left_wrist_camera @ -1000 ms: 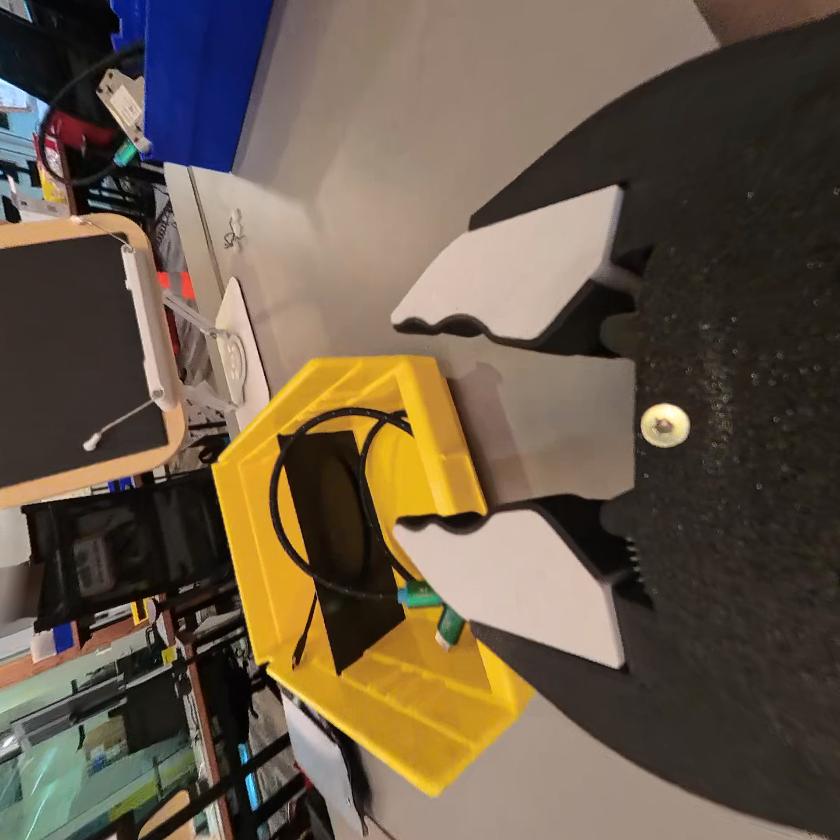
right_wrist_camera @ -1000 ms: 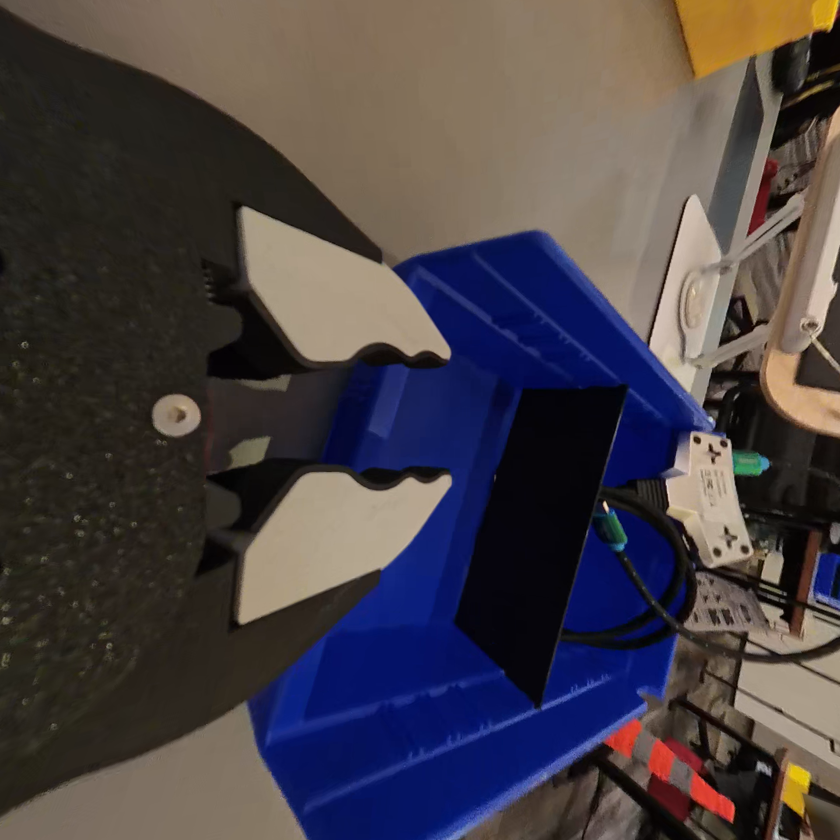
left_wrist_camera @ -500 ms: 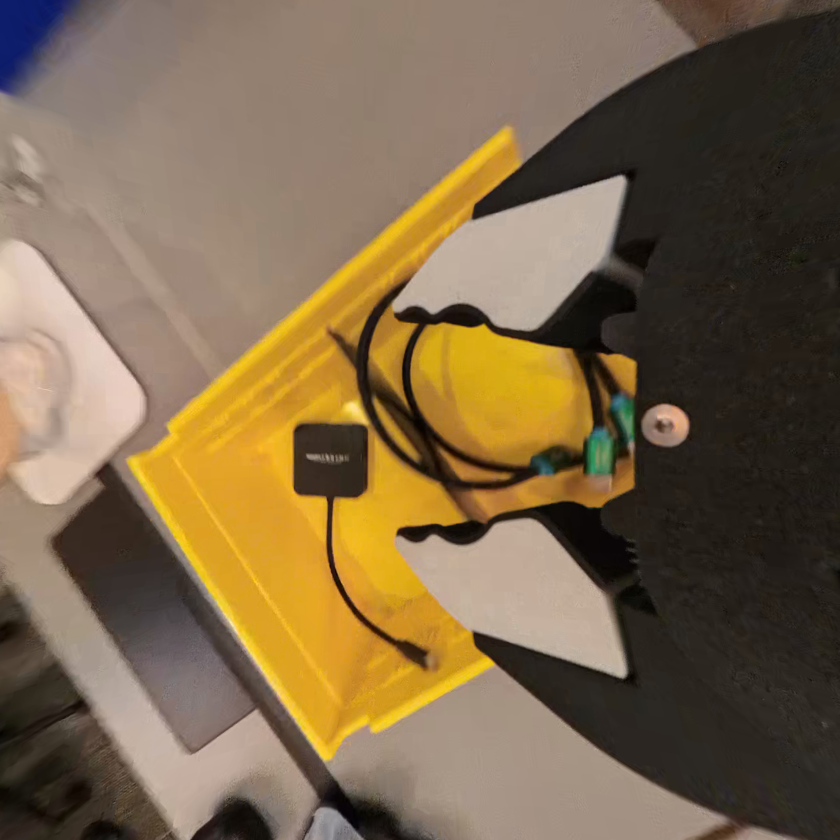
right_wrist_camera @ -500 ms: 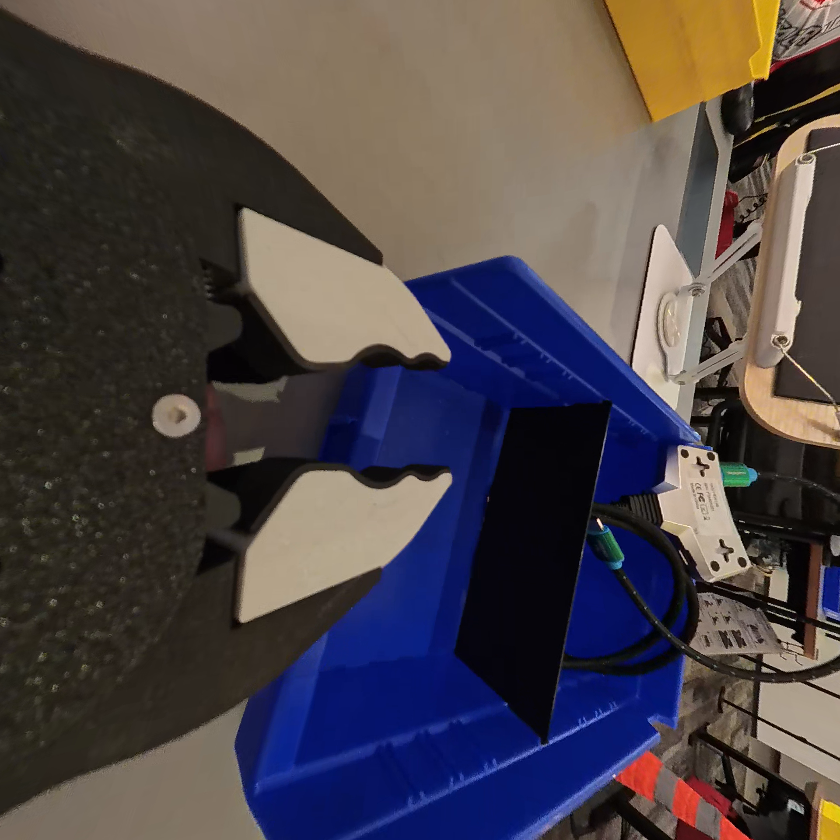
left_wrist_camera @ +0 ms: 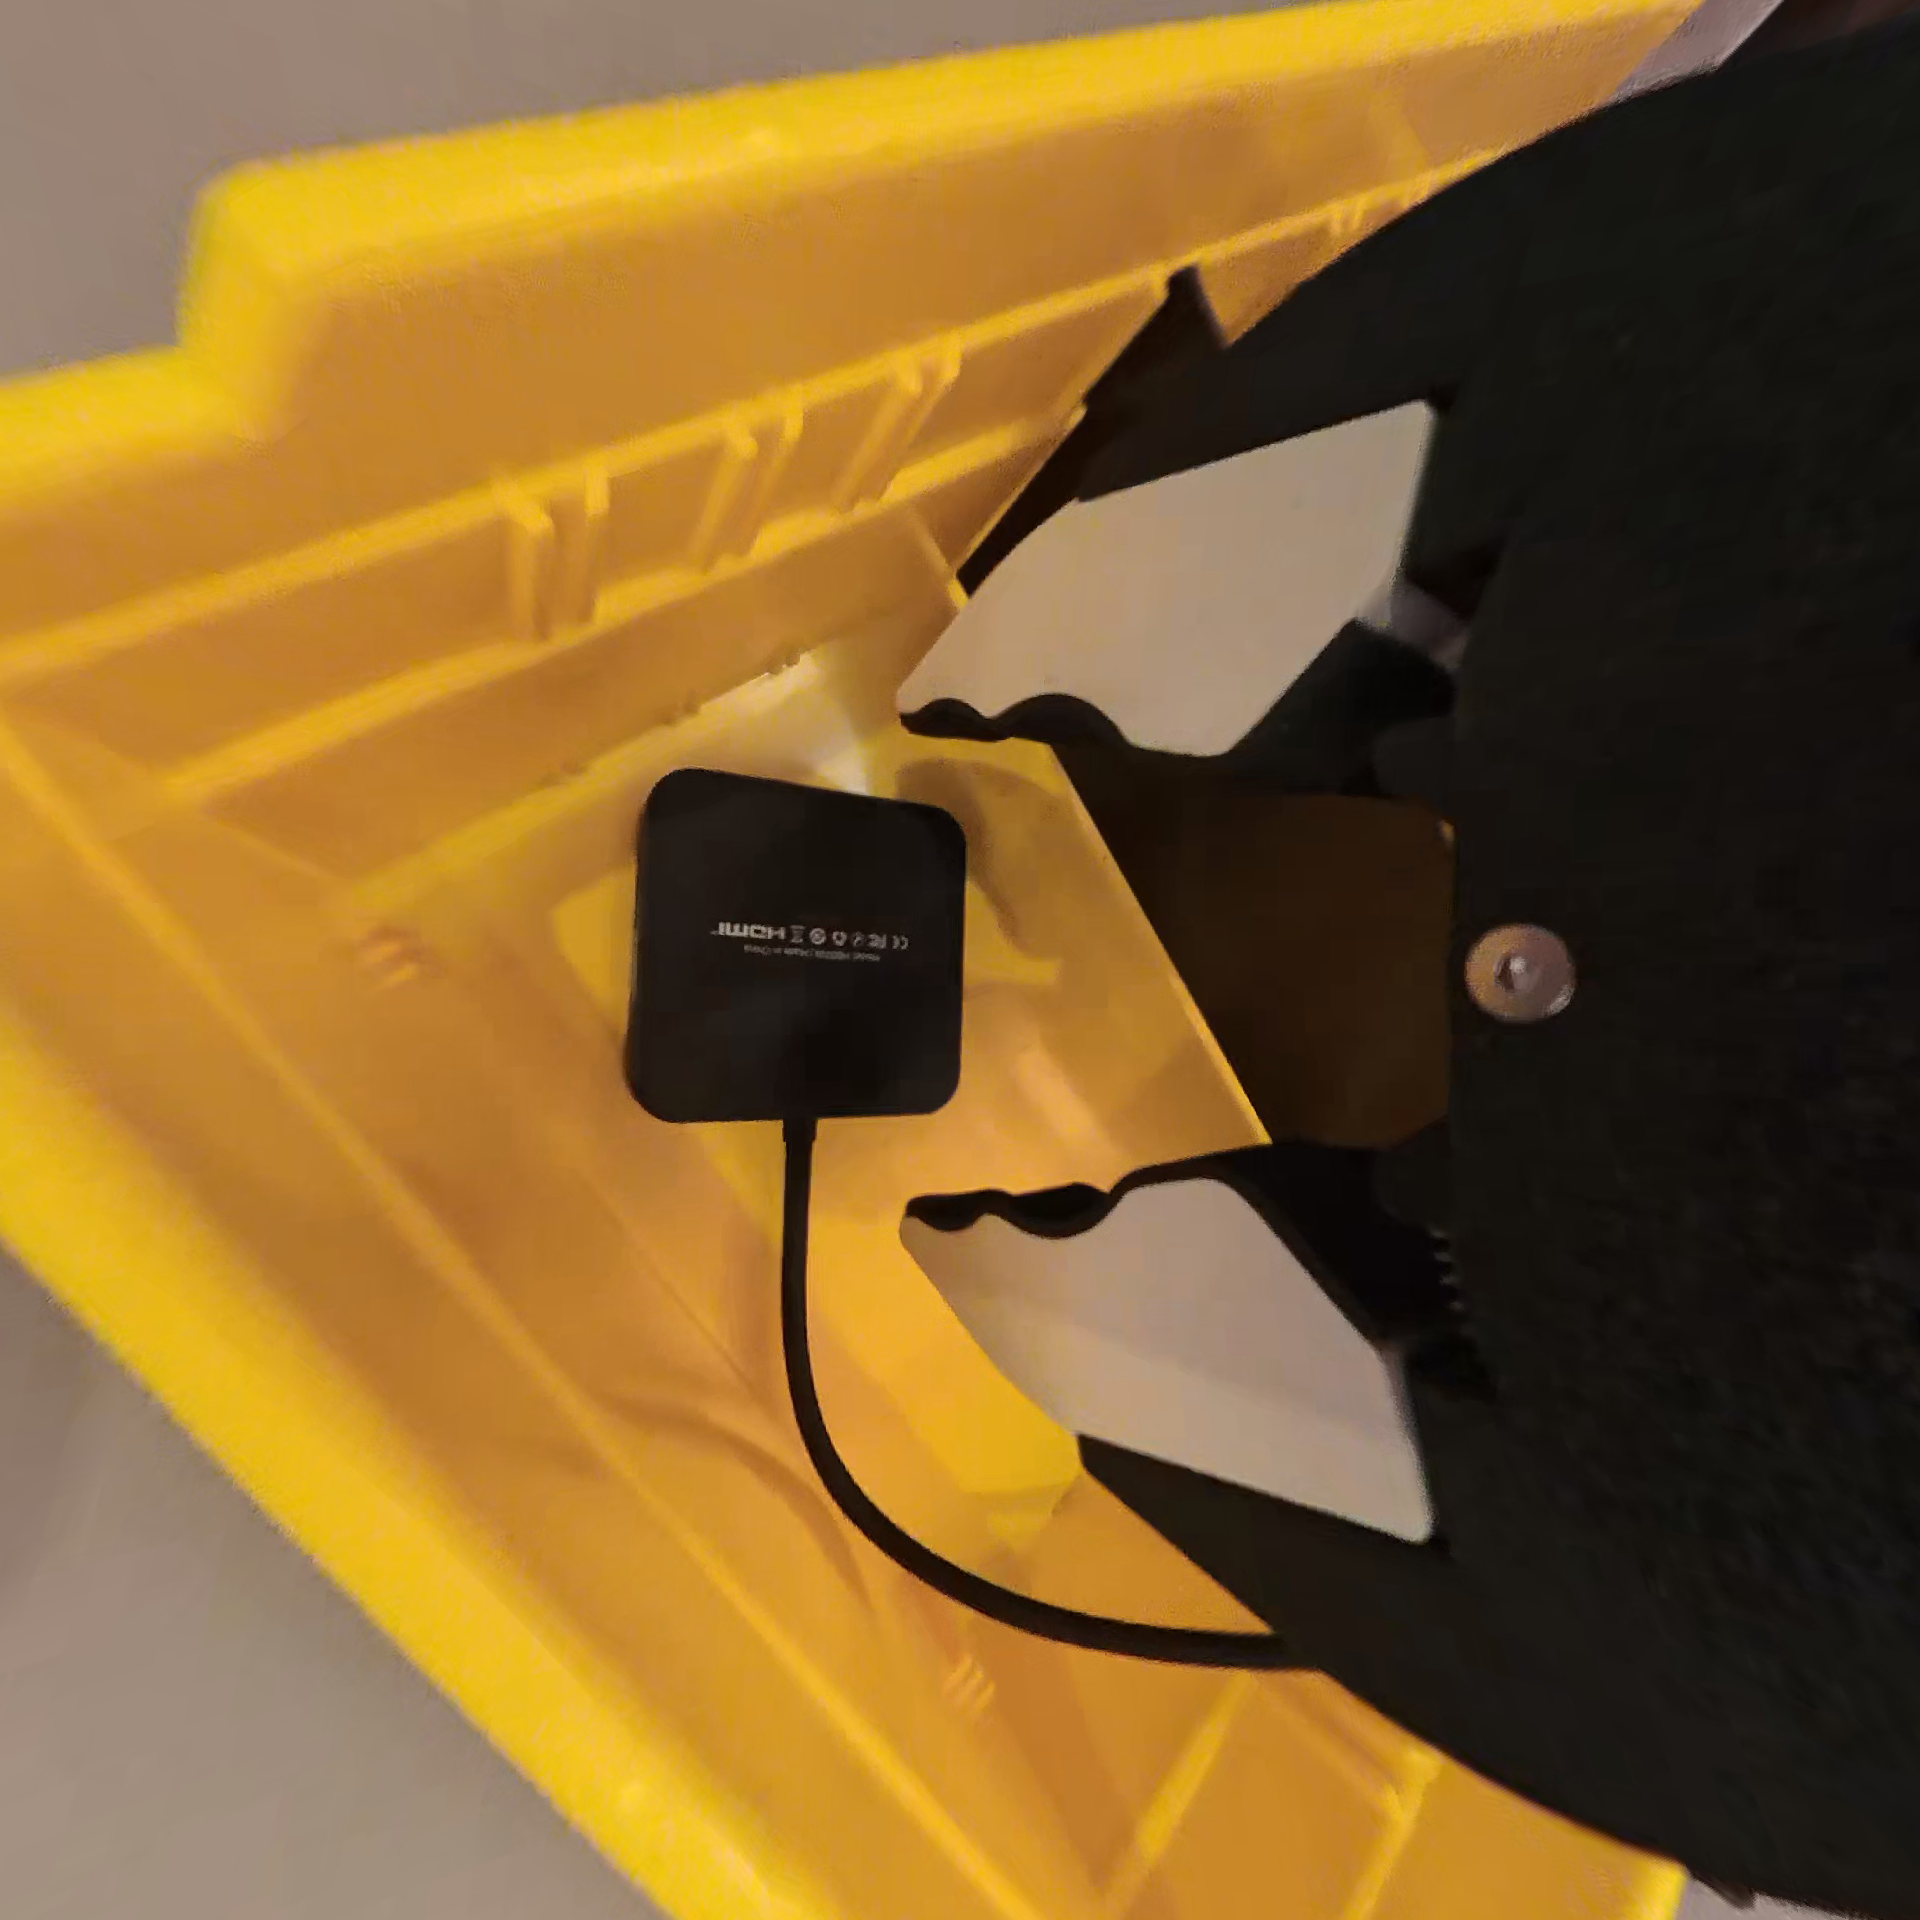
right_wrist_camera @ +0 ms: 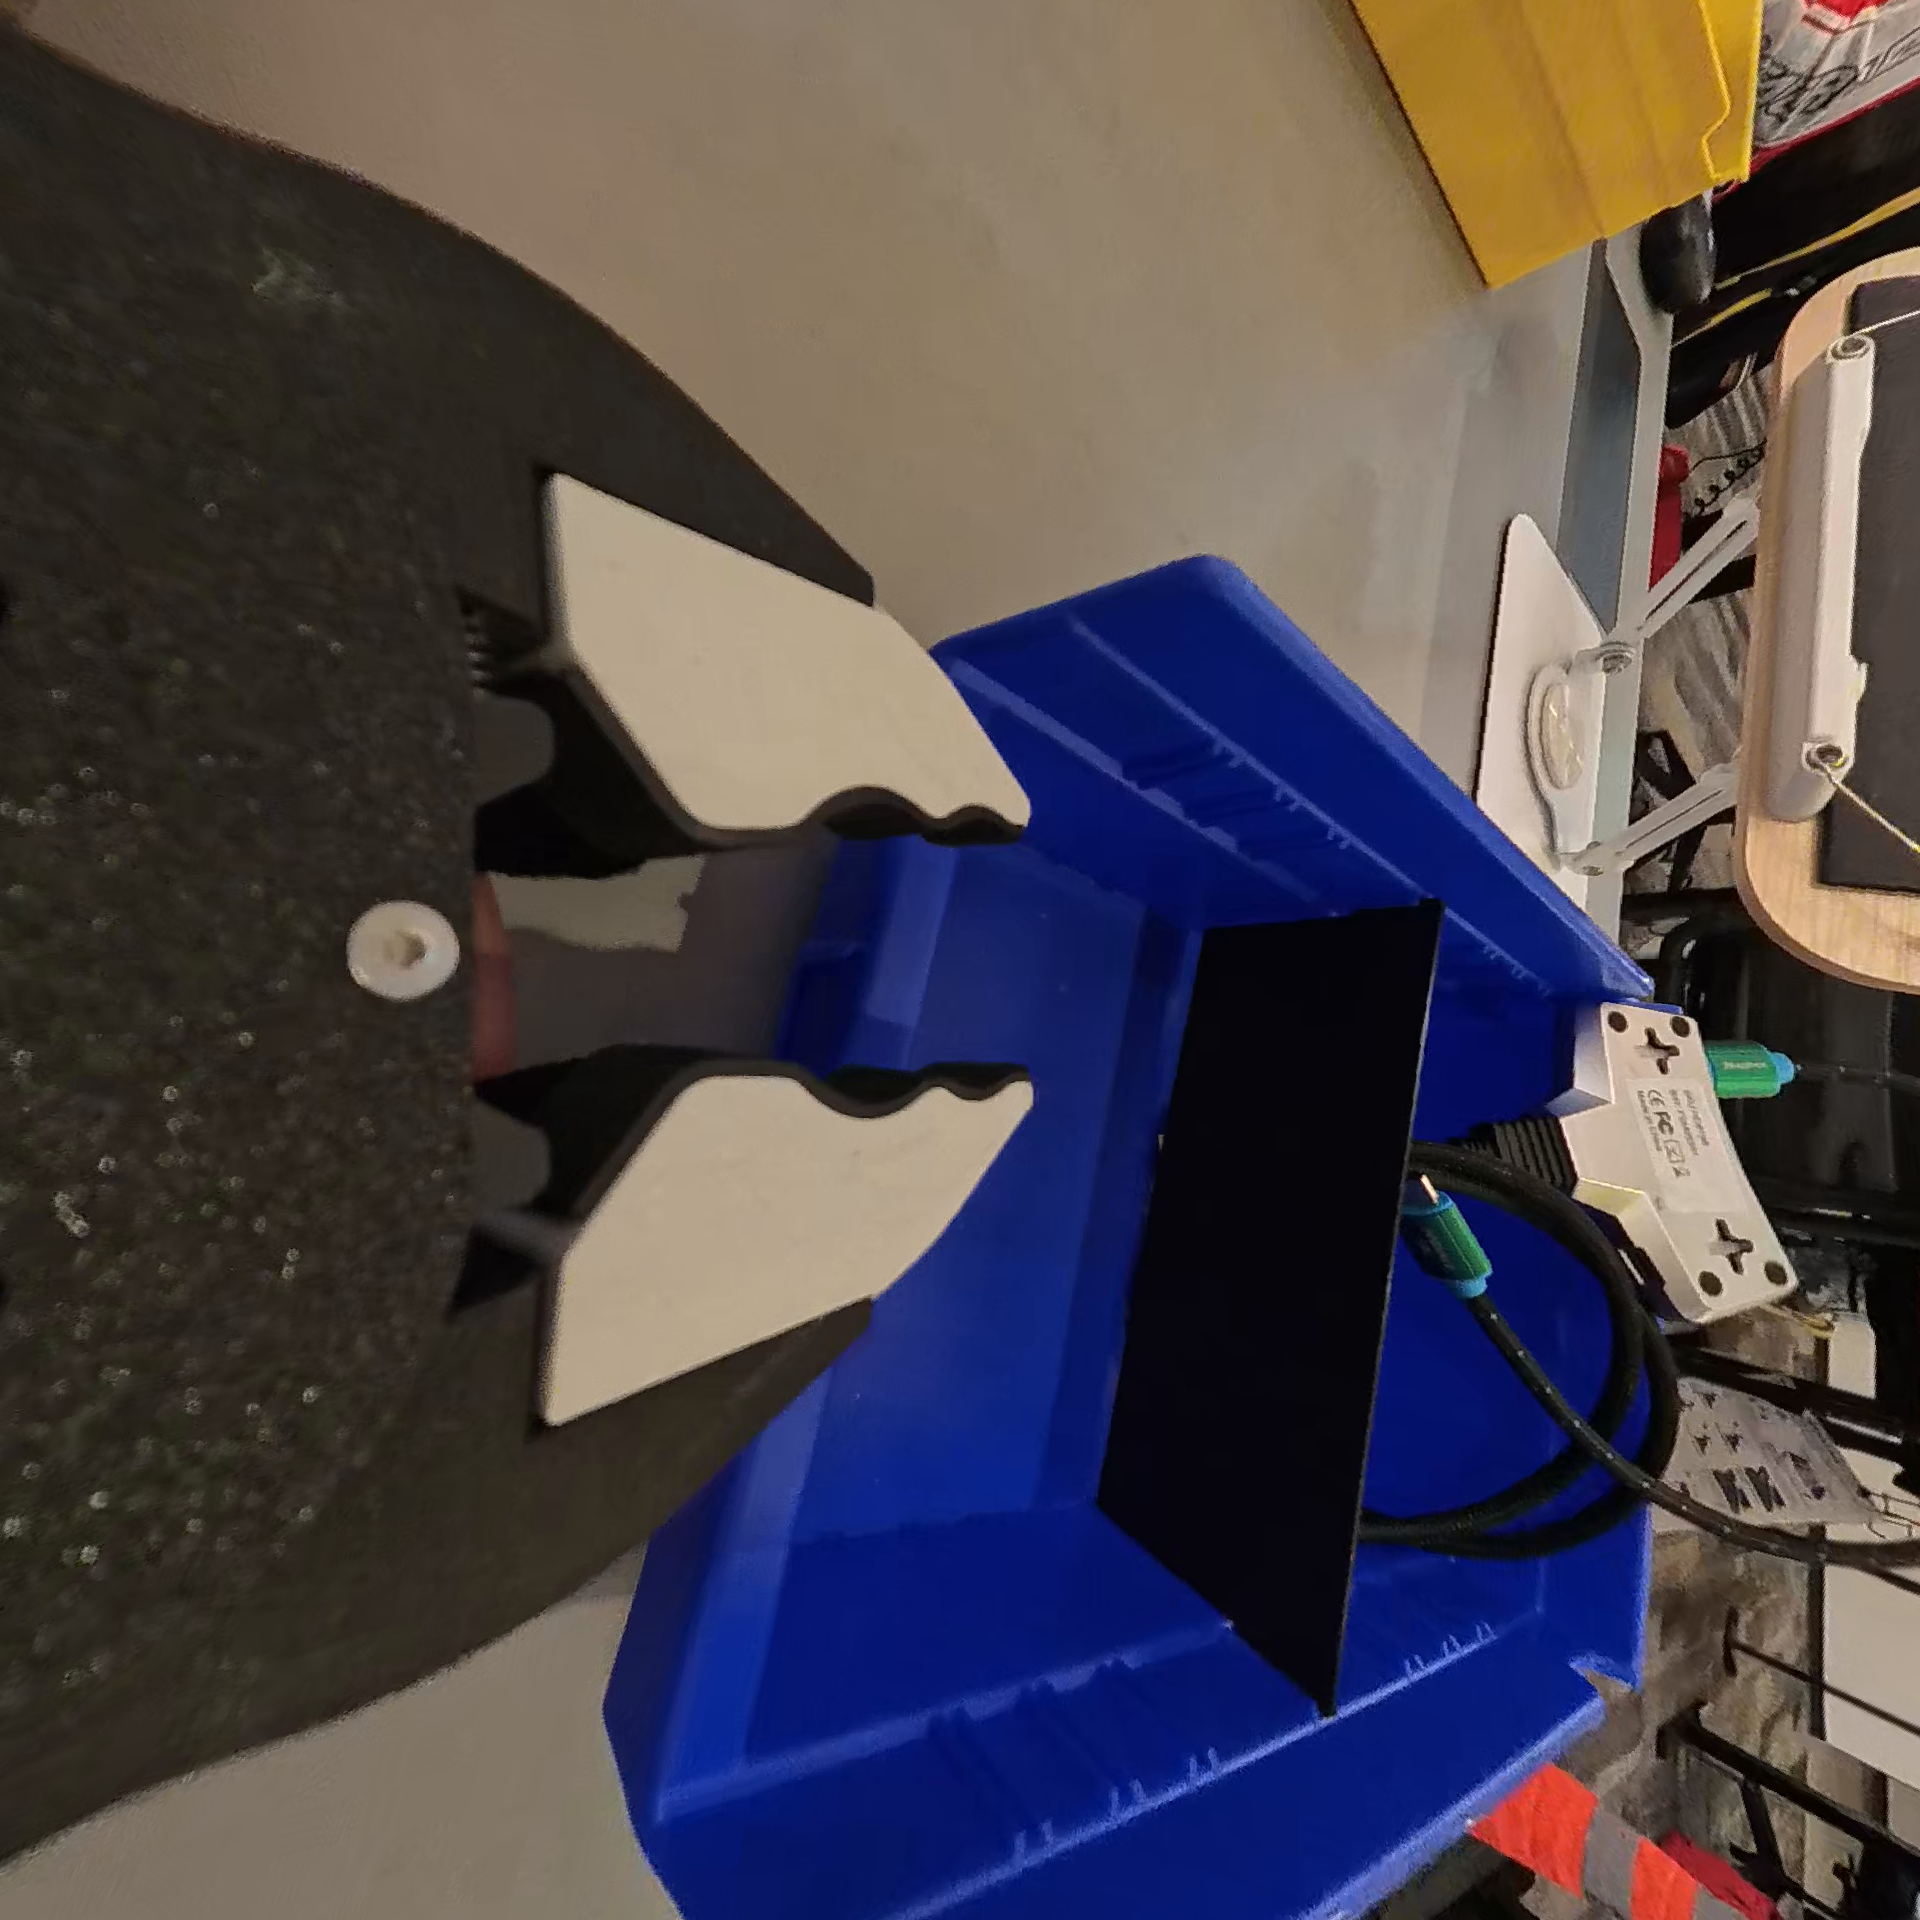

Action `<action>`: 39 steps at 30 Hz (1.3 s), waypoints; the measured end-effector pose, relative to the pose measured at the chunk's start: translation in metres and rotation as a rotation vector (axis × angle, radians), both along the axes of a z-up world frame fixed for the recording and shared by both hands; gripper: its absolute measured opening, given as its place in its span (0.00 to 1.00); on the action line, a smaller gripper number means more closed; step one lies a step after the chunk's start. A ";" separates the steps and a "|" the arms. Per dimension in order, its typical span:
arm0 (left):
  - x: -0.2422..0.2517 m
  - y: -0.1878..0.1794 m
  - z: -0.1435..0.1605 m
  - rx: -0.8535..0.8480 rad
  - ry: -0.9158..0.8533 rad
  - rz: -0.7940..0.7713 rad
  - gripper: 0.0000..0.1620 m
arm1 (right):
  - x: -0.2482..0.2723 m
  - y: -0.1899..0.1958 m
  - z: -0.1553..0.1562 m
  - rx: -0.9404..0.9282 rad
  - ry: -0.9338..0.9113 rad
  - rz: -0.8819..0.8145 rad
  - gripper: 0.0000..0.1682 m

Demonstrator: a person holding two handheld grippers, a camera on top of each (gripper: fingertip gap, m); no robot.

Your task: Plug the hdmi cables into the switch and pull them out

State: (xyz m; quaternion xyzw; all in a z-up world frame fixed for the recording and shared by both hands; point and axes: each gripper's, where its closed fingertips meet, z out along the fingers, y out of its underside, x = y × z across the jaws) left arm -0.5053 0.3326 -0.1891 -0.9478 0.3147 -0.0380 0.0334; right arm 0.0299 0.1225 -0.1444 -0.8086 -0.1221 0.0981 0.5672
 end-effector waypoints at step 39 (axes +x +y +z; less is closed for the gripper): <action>0.173 -0.160 0.203 1.135 -0.787 -0.232 0.41 | -0.189 -0.009 0.085 0.124 0.354 0.502 0.26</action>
